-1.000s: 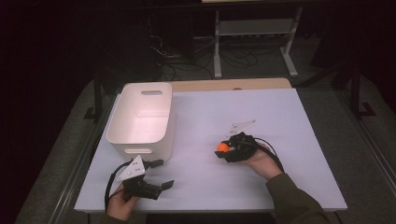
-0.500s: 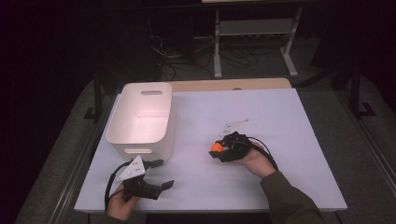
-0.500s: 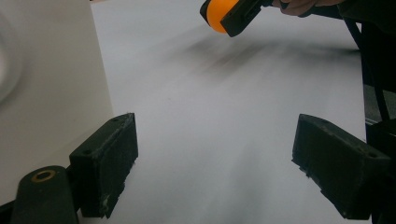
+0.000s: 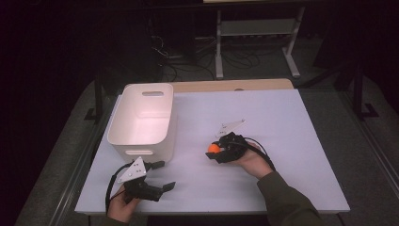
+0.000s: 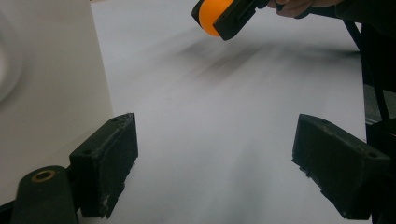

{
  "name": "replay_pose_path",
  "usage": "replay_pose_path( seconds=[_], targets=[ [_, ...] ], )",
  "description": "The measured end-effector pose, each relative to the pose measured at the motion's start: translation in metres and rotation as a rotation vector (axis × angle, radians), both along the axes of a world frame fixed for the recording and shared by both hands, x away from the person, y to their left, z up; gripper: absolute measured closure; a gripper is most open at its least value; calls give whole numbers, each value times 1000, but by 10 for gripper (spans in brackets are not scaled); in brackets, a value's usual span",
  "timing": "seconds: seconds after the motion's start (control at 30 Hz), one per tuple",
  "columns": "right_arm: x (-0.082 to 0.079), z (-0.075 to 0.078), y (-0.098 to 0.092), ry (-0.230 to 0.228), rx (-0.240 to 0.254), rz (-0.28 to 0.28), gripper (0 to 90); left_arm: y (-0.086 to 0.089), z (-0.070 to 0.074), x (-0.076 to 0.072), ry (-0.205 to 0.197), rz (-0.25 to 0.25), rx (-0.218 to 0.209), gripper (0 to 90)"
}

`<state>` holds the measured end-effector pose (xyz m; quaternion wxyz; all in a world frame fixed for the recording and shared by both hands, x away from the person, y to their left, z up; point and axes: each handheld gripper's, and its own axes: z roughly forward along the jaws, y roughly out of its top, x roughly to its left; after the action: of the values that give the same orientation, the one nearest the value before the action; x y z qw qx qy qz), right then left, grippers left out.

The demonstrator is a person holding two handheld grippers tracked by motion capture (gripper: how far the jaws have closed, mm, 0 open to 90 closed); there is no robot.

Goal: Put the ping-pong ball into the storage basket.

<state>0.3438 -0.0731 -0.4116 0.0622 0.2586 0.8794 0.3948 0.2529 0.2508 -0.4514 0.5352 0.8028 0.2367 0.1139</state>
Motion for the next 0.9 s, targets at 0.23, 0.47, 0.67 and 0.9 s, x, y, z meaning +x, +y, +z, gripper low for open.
replay_pose_path(
  seconds=[0.23, 0.47, 0.67, 0.9],
  targets=[
    [1, 1, 8, 0, 4, 11, 494, 0, 0, 0, 1, 0, 0, 142],
    [3, 2, 13, -3, 2, 22, 494, 0, 0, 0, 0, -1, -1, 142],
    [3, 3, 18, -5, 3, 29, 494, 0, 0, 0, -1, 0, 2, 142],
    [4, 3, 24, -7, 3, 40, 494, 0, 0, 0, -2, 0, 2, 141]
  ],
)
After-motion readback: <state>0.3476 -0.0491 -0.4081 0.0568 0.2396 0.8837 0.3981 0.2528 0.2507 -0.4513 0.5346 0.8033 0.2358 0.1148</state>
